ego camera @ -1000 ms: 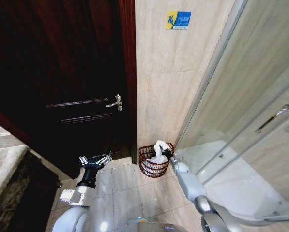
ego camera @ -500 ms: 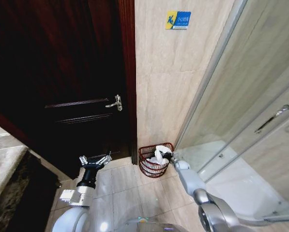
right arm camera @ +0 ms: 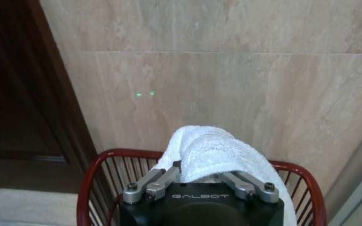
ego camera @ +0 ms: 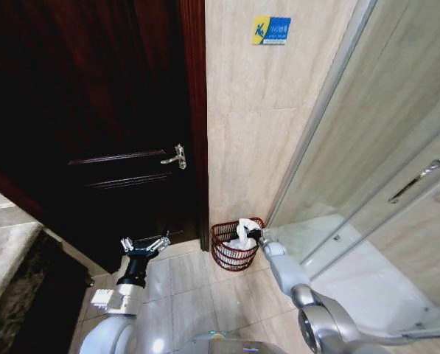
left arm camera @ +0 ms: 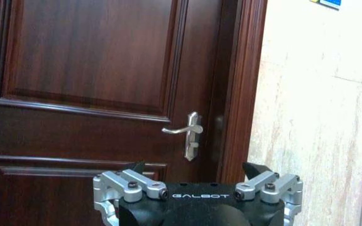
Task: Discard the used towel into the hamper.
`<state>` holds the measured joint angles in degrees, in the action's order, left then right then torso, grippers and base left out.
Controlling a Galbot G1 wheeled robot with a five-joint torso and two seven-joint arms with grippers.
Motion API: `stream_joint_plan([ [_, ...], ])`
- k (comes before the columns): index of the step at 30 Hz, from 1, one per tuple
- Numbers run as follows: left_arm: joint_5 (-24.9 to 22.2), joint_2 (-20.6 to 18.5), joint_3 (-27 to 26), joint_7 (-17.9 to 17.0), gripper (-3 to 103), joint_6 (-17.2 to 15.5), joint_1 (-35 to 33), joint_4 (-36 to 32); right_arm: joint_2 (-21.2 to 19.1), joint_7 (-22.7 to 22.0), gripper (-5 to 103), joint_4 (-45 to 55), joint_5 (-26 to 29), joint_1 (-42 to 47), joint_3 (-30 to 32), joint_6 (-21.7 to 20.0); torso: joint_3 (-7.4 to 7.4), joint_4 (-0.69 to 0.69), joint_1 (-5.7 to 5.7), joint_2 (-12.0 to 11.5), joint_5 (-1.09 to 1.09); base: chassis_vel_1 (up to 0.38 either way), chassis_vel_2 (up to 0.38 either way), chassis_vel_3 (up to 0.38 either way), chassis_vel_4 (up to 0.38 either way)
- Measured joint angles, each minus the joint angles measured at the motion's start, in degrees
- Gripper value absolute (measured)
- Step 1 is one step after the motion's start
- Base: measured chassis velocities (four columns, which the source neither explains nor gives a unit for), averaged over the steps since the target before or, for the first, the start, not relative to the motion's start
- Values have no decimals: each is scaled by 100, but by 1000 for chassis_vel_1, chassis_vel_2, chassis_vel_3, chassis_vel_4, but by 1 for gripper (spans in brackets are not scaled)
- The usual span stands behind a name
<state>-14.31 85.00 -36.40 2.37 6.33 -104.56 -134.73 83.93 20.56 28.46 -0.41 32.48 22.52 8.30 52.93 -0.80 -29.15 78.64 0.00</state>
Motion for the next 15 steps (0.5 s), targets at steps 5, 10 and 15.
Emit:
stream_joint_plan([
  [5,0,0,0,0,100,0,0,0,-3,81,13,23,-7,59,19,-13,0,0,2,0,0,0,0,0,0],
  [10,0,0,0,0,100,0,0,0,-29,180,13,119,38,159,27,-13,-1,0,3,1,0,-70,72,79,-85],
  [15,0,0,0,0,100,0,0,0,-62,210,13,187,165,324,65,54,-1,0,1,0,1,-176,162,162,-177],
])
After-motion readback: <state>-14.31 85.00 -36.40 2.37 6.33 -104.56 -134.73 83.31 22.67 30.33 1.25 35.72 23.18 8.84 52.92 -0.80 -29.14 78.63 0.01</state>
